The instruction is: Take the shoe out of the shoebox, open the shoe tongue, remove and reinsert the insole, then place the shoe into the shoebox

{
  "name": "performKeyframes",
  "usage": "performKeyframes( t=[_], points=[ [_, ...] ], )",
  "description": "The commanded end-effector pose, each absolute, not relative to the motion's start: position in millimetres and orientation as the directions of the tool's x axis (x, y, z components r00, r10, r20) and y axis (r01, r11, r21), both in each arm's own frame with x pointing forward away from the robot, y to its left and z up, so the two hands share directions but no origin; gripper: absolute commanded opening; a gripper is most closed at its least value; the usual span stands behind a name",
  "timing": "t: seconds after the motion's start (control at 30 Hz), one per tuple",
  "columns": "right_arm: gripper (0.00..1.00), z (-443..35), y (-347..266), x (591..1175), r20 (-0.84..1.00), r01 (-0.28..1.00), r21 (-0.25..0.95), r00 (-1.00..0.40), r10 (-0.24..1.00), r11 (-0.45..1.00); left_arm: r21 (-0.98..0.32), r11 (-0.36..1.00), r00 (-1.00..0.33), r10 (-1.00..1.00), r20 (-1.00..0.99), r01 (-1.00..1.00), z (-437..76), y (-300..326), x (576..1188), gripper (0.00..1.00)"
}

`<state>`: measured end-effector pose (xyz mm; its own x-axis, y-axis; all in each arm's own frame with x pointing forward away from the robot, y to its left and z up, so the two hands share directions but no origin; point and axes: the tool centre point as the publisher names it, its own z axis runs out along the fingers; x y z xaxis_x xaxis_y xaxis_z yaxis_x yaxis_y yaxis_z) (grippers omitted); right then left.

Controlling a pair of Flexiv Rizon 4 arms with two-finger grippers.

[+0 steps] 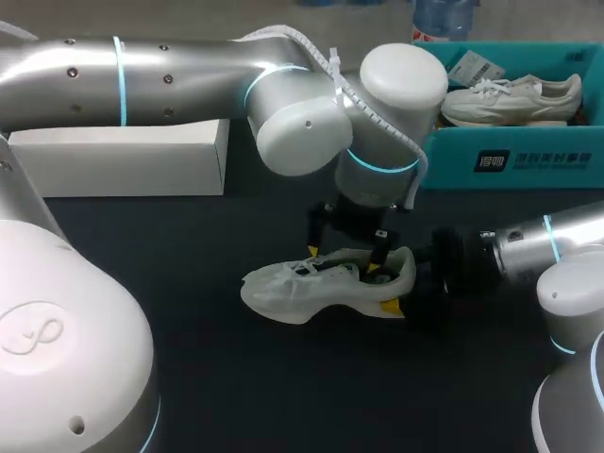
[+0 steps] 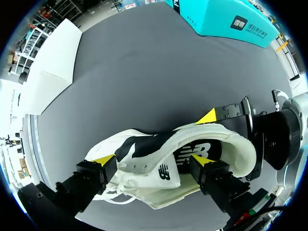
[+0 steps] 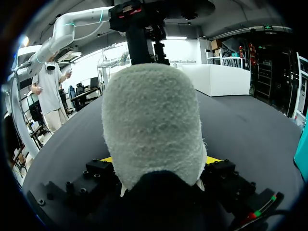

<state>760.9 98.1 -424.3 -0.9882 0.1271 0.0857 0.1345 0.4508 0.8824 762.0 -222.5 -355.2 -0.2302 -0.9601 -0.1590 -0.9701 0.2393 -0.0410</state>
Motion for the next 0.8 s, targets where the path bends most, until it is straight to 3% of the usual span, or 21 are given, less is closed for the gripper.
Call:
performKeyframes(
  t=[0.03,0.37,0.8],
  points=[
    [0.0,-424,99,761,0.086,0.135,0.88,-0.988,0.128,0.455,-0.06,0.236,-0.217,-0.95,-0.224,-0.97,-361,-224,759,1.0],
    [0.0,-424,99,761,0.086,0.135,0.88,-0.988,0.128,0.455,-0.101,0.181,-0.144,-0.944,-0.298,-0.978,-361,-205,755,1.0],
    [0.0,-424,99,761,0.086,0.135,0.88,-0.988,0.128,0.455,-0.144,0.065,-0.023,-0.96,-0.278,-0.987,-324,-173,751,1.0]
  ],
)
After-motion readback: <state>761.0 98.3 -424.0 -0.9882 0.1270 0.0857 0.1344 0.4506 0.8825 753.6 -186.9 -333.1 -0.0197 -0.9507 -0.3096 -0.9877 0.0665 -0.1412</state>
